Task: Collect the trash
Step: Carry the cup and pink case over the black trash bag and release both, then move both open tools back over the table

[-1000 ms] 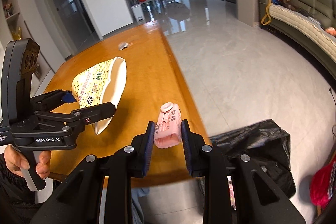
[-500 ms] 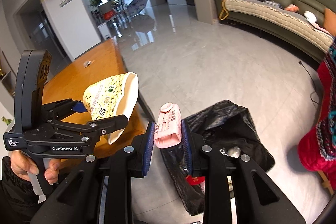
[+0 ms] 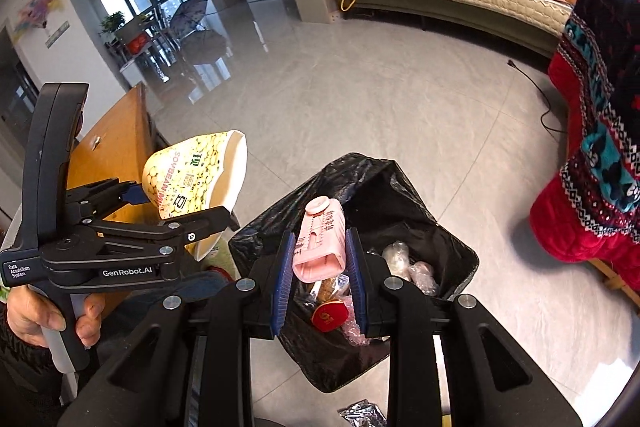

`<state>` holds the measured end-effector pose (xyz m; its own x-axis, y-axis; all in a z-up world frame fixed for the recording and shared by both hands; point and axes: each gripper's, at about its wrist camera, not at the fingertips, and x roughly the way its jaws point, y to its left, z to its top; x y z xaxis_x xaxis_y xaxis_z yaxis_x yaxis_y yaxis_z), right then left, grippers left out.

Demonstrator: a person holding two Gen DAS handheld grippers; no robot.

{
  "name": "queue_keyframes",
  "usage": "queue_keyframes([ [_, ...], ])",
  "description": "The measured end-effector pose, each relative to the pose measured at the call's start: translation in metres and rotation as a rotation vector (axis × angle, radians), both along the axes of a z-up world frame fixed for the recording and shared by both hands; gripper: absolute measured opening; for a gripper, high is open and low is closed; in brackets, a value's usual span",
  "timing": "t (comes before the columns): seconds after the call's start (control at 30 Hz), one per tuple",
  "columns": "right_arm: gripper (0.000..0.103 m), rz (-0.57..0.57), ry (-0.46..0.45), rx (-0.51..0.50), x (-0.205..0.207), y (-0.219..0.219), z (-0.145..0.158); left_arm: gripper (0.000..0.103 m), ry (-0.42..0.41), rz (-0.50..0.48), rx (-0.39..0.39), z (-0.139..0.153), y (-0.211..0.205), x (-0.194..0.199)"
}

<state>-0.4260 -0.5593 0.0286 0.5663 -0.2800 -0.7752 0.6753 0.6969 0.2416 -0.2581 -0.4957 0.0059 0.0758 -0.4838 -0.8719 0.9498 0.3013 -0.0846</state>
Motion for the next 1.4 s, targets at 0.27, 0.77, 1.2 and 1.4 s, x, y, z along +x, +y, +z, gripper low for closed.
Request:
queue_keyframes([
  [0.27,0.081,-0.068,0.034,-0.071,0.007,-0.004,0.002,0.098,-0.155,0.024,0.033,-0.004,-0.008,0.0],
  [0.77,0.081,-0.037,0.009,-0.092,0.016,-0.002,0.014,0.097,-0.07,0.049,0.003,0.013,0.001,0.008],
  [1.2,0.081,-0.011,-0.015,-0.1,0.024,0.008,0.025,0.097,-0.062,0.051,-0.008,0.017,0.017,0.013],
  [1.4,0.081,0.03,-0.038,-0.115,0.037,0.02,0.037,0.097,-0.042,0.081,-0.039,0.025,0.037,0.026],
])
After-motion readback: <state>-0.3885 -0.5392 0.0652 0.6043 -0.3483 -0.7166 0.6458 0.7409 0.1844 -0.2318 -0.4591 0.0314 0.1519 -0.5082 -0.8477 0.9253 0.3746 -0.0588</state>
